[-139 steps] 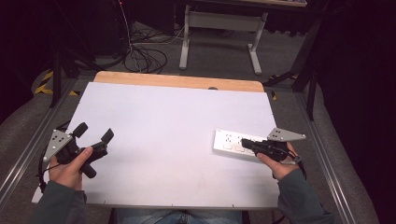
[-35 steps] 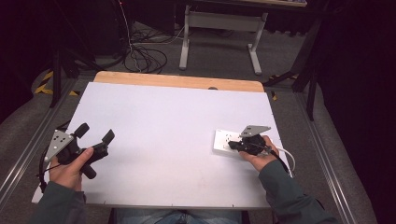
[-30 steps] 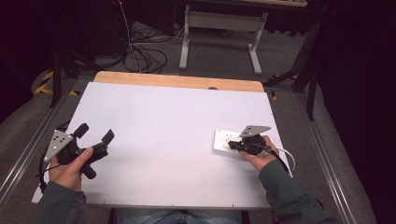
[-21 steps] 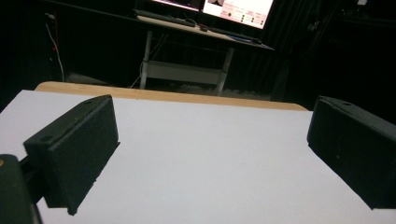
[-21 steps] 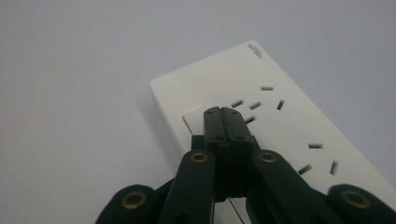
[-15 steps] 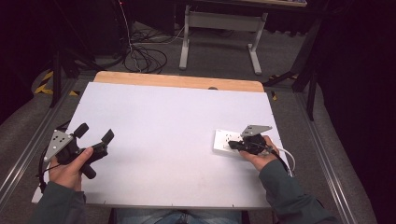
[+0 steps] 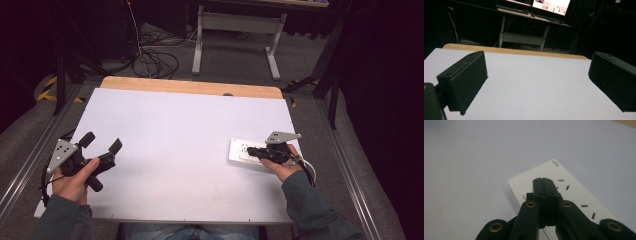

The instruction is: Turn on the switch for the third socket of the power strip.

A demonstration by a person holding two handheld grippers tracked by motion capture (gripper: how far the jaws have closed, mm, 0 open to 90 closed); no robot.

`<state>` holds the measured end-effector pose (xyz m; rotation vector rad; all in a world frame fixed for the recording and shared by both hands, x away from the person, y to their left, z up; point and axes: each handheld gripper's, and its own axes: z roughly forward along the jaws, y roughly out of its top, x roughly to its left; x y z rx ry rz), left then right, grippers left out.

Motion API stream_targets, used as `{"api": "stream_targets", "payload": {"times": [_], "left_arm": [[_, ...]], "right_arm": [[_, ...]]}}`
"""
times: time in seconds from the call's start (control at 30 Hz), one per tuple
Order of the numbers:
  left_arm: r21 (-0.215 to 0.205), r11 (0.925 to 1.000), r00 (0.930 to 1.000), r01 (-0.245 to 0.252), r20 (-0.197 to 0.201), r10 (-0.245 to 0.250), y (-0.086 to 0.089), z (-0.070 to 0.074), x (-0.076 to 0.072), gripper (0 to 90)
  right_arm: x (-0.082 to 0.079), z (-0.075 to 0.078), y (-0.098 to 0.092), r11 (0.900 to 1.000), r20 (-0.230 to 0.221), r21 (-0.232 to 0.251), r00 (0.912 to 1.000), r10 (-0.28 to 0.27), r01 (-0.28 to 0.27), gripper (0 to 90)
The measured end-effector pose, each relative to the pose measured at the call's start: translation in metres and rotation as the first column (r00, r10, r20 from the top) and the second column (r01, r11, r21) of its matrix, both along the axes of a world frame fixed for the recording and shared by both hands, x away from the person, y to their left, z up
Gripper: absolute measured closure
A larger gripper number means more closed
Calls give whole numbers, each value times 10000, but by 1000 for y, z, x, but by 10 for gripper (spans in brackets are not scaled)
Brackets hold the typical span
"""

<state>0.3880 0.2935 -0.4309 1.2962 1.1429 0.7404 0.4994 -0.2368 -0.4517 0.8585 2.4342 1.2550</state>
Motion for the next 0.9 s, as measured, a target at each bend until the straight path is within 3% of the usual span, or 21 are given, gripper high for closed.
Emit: {"api": "stream_targets", "payload": {"times": [0.37, 0.9], "left_arm": [[15, 10000, 10000, 5, -13, -5, 0, 0, 0, 25], [48, 10000, 10000, 41, -23, -41, -1, 0, 1, 25]], "right_arm": [[-12, 10, -9, 9970, 325, 767, 9995, 54, -78, 900], [-25, 20, -21, 9821, 775, 1874, 9970, 66, -211, 900]]}}
